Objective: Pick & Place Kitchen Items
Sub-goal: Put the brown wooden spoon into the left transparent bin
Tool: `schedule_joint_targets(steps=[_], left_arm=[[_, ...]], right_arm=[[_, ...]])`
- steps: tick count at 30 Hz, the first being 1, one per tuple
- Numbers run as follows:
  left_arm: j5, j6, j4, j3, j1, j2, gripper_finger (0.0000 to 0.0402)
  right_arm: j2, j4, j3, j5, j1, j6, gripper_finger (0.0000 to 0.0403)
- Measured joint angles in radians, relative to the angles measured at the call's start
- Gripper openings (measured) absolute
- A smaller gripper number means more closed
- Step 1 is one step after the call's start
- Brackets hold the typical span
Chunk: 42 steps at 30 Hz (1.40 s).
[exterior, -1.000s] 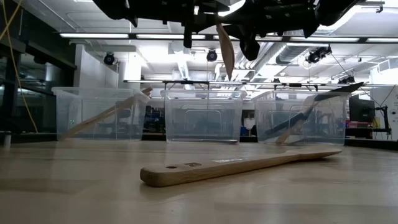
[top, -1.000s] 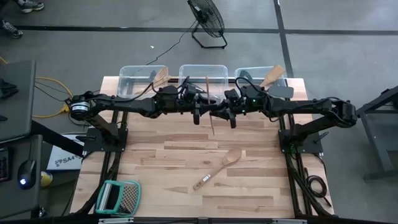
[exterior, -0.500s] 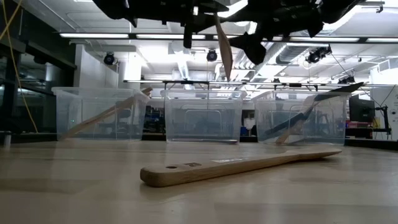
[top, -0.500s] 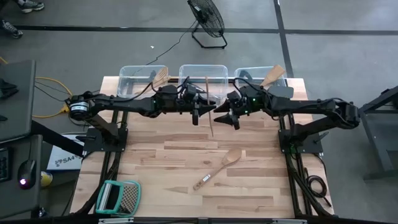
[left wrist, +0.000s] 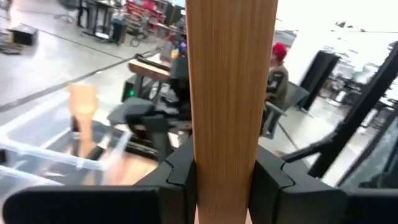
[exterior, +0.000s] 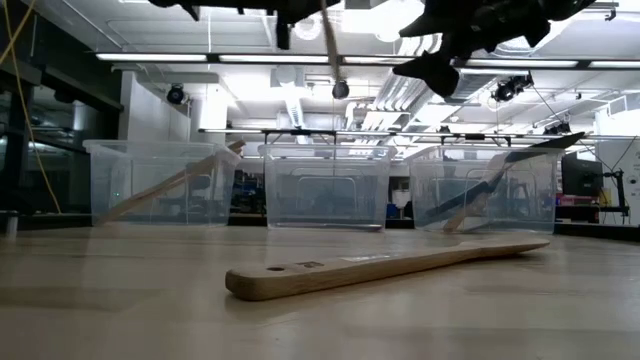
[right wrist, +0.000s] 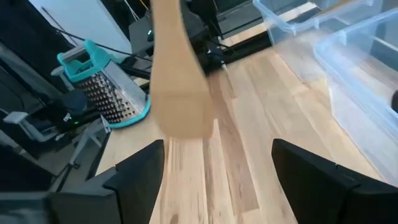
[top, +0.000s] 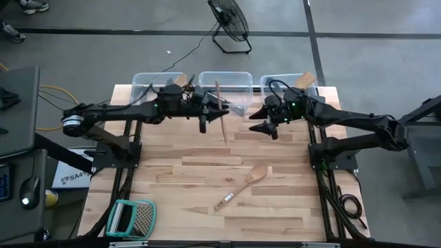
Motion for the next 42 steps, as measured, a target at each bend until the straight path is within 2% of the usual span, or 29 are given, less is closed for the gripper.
schedule_joint_targets(steps=[5,11,14,21,27,35,38,42], left_arm=[[-0.018,0.019,-0.121,0.0,0.053,-0.077,0.0088],[-0.153,0.063,-0.261,0.0,0.112,-0.152,0.0088],[-0.23,0.107,-0.294,0.0,0.137,-0.177,0.0088],[-0.471,0.208,-0.335,0.0,0.181,-0.191,0.0088],[-0.743,0.293,-0.362,0.0,0.186,-0.191,0.0088],[-0.987,0.42,-0.414,0.0,0.186,-0.191,0.0088],[-1.106,0.42,-0.46,0.0,0.186,-0.191,0.0088],[-1.209,0.381,-0.554,0.0,0.186,-0.191,0.0088]], right_arm=[[-0.023,-0.028,0.0,0.004,-0.015,-0.003,0.0287],[-0.021,-0.027,0.0,0.009,-0.015,-0.002,0.0287],[-0.019,-0.028,0.0,0.058,-0.014,-0.003,0.0287],[-0.019,-0.027,0.0,0.234,-0.014,0.0,0.0287],[-0.019,-0.026,0.0,0.378,-0.015,0.055,0.0287],[-0.019,-0.027,0.0,0.471,-0.015,0.117,0.0287],[-0.019,-0.027,0.0,0.496,-0.015,0.138,0.0287],[-0.019,-0.027,0.0,0.529,-0.015,0.14,0.0287]])
